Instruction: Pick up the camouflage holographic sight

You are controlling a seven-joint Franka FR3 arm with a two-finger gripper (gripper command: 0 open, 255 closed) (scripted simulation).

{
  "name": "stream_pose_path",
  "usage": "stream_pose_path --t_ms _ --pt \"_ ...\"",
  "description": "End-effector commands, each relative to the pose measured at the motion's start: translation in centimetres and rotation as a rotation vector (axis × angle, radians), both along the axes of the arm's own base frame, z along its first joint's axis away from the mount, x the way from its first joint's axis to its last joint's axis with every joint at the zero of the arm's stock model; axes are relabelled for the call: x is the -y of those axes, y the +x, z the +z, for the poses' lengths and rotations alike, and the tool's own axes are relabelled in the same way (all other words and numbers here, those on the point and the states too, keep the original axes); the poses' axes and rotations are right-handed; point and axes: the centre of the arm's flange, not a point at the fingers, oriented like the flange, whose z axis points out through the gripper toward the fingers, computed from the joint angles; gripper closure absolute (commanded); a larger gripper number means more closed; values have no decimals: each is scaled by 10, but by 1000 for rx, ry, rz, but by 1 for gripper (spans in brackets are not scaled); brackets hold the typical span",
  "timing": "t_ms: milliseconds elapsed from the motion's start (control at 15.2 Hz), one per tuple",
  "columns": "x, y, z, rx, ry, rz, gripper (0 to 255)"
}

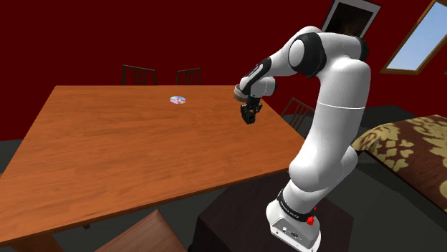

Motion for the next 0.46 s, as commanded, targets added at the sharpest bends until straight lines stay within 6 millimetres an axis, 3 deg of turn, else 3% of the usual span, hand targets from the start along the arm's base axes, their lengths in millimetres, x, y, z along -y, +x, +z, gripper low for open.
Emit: stream_pose_path --t_ms 0,264,396 --pt "0 -1 11 0 0 0 255" --pt "0 -1 32 0 0 0 255" --pt "0 -1 33 0 0 0 255"
